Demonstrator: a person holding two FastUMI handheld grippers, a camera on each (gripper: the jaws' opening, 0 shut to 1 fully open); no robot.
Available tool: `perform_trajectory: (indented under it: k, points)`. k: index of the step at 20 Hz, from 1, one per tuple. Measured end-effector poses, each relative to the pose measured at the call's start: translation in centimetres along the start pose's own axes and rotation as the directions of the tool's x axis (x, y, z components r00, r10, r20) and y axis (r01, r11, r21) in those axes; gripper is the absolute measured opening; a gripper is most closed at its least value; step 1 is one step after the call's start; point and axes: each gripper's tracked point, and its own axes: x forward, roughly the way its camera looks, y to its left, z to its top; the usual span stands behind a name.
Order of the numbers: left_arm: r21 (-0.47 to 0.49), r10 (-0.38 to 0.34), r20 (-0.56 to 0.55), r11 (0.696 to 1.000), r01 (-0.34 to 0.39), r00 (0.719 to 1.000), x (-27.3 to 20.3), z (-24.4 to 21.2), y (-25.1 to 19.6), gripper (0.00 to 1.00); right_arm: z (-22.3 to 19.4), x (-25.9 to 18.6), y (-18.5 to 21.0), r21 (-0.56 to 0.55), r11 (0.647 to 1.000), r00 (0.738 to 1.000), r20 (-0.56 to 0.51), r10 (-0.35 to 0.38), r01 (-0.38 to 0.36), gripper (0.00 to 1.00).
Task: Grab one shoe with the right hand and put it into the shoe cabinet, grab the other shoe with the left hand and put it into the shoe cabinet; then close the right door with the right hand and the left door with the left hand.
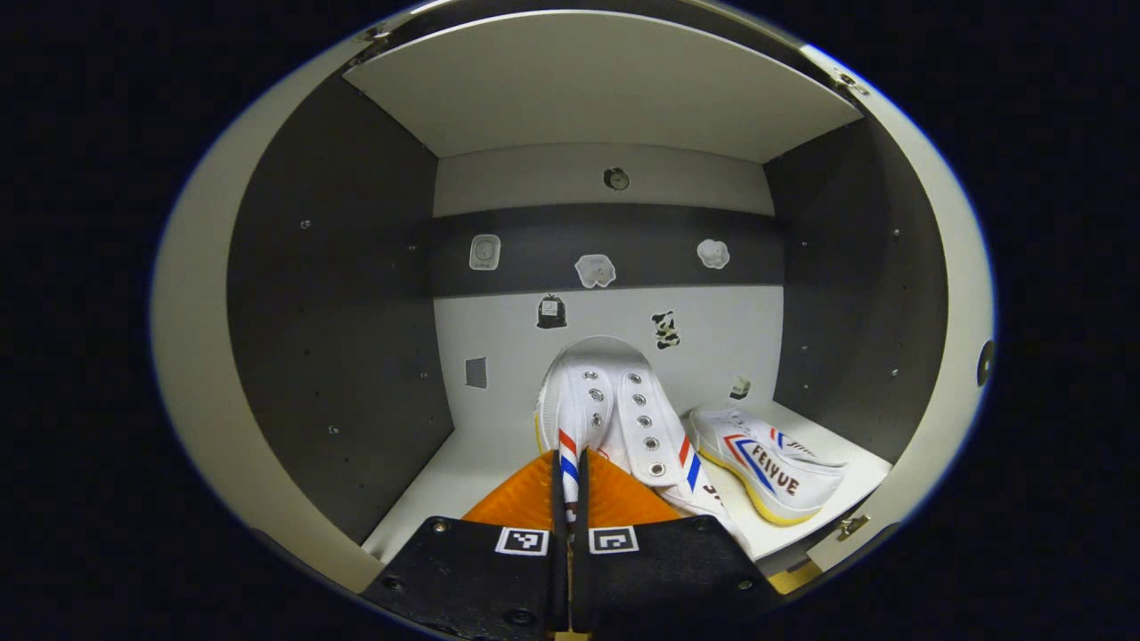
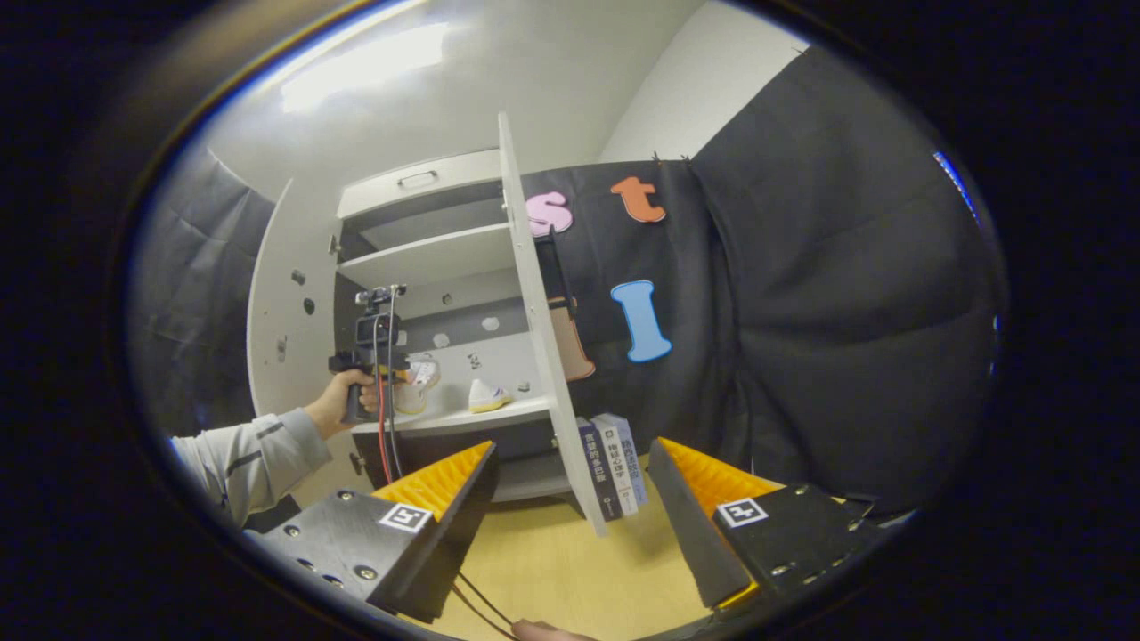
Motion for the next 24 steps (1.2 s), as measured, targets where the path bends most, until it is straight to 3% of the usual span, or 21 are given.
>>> perform_trajectory:
  k: [9, 11, 13, 15, 18, 21, 24]
  points:
    - [-0.052, -0.05, -0.006, 0.997, 0.049, 0.999, 2.9, -2.2, -0.8, 0.04, -1.4, 1.9, -0.8, 0.038, 0.999, 1.0, -0.002, -0.004, 0.004, 1.0]
    - [-0.078, -0.058, 0.006, 0.995, 0.058, 0.998, 2.9, -2.0, -1.1, 0.07, -1.9, 2.2, -0.9, 0.048, 0.999, 1.0, -0.011, -0.004, 0.005, 1.0]
    - [-0.047, -0.106, -0.009, 0.993, 0.105, 0.994, 2.6, -2.2, -1.8, 0.14, -2.0, 2.1, -0.7, 0.065, 0.998, 1.0, -0.014, -0.003, 0.004, 1.0]
    - [-0.028, -0.098, 0.082, 0.995, 0.101, 0.992, 2.0, 0.1, -1.4, 0.37, -1.9, 2.2, -0.6, 0.087, 0.996, 1.0, -0.012, -0.001, 0.002, 1.0]
    - [-0.005, -0.138, 0.035, 0.99, 0.139, 0.99, -0.6, -0.6, -2.3, 0.9, -1.8, 2.1, -0.8, 0.089, 0.996, 1.0, -0.007, -0.016, 0.016, 1.0]
    - [0.066, -0.07, 0.025, 0.995, 0.069, 0.997, -3.2, -1.2, -0.9, 0.98, -1.1, 1.0, -1.4, 0.069, 0.997, 1.0, 0.006, -0.029, 0.028, 1.0]
    - [0.041, -0.042, 0.047, 0.998, 0.04, 0.998, -7.1, -1.3, -0.4, 0.98, 0.0, 0.0, -2.0, 0.045, 0.998, 0.999, 0.027, -0.047, 0.046, 1.0]
